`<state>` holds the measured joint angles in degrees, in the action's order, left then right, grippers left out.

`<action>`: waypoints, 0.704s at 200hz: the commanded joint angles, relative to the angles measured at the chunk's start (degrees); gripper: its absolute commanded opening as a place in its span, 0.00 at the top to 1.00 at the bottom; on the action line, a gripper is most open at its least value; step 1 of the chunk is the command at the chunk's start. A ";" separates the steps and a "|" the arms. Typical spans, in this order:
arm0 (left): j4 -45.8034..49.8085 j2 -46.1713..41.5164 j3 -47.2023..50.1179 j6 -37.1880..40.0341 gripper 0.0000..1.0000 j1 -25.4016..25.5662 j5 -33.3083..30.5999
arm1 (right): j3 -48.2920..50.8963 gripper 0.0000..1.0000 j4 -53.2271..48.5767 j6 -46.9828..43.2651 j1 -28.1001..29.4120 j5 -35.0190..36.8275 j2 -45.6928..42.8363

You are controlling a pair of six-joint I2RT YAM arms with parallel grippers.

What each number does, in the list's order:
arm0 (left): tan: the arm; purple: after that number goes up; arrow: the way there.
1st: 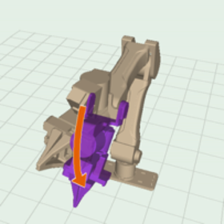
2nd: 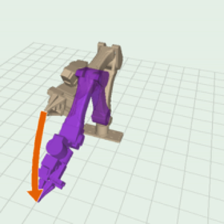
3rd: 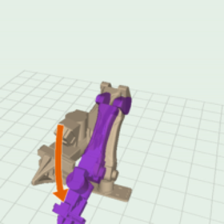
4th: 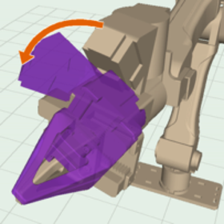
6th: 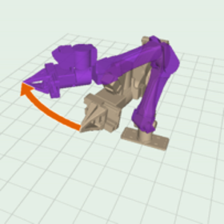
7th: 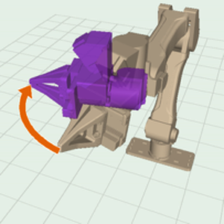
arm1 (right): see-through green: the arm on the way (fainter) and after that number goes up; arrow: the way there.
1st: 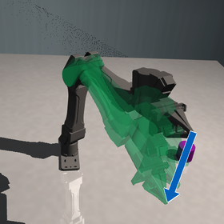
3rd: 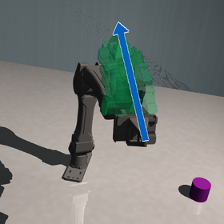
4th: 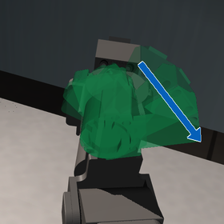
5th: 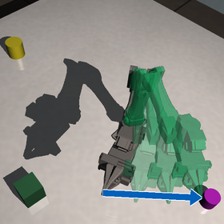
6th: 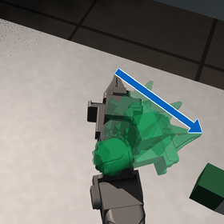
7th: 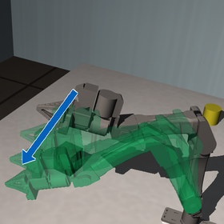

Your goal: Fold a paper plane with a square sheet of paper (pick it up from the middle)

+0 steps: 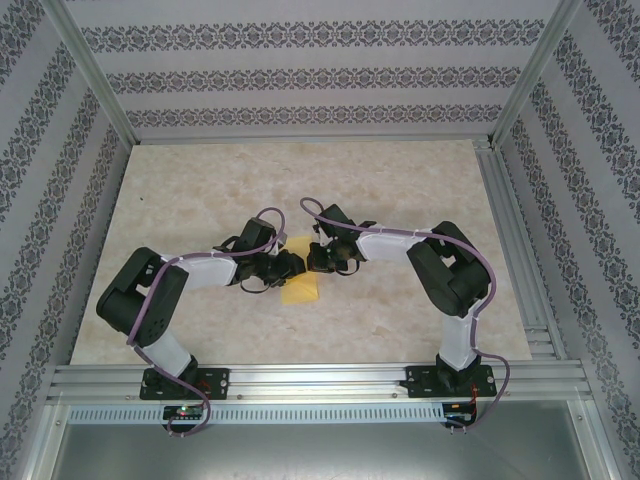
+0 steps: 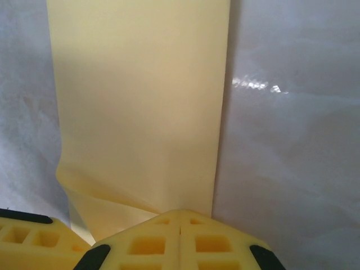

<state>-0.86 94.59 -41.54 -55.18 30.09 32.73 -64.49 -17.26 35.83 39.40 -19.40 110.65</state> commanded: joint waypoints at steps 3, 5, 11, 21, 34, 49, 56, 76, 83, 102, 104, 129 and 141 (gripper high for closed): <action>-2.44 -0.95 -0.43 -1.07 0.72 1.04 2.04 | -1.00 0.95 -1.59 -0.68 0.51 2.94 2.10; -2.47 -0.91 -0.40 -1.14 0.72 1.07 2.09 | -0.99 0.95 -1.61 -0.63 0.55 2.95 2.11; -2.59 -0.74 -0.38 -1.15 0.72 1.19 2.23 | -1.08 0.95 -1.64 -0.67 0.48 2.91 2.11; -2.65 -0.34 -0.43 -1.09 0.73 1.38 2.36 | -1.02 0.95 -1.72 -0.50 0.50 2.97 2.17; -2.88 0.37 -0.47 -1.06 0.73 1.60 2.49 | -1.00 0.95 -1.75 -0.41 0.37 2.90 2.11; -2.83 1.18 -0.43 -1.01 0.75 1.73 2.39 | -0.95 0.95 -1.81 -0.18 0.33 2.88 2.03; -2.68 1.46 -0.33 -1.06 0.76 1.73 2.36 | -0.83 0.95 -1.81 -0.22 0.33 2.90 1.98; -2.18 2.39 -0.34 -0.85 0.78 1.73 1.86 | -0.73 0.95 -1.81 -0.06 0.23 2.92 1.83; -2.06 2.61 -0.30 -0.86 0.79 1.73 1.60 | -0.66 0.95 -1.81 0.02 0.07 2.94 1.78; -1.51 3.22 -0.47 -0.58 0.79 1.73 0.97 | -0.47 0.95 -1.66 0.20 0.02 2.88 1.76; -1.55 3.30 -0.47 -0.60 0.80 1.80 0.94 | -0.46 0.95 -1.67 0.20 0.05 2.88 1.76; -1.42 3.76 -0.60 -0.47 0.80 1.77 0.80 | 0.14 0.95 -1.31 0.43 -0.03 2.87 1.29; -1.06 3.94 -0.78 -0.22 0.80 1.74 0.62 | 0.62 0.94 -0.83 0.41 -0.02 2.81 0.74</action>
<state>-1.69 97.73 -41.54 -55.83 31.20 33.98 -64.88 -17.58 36.07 39.38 -19.35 110.91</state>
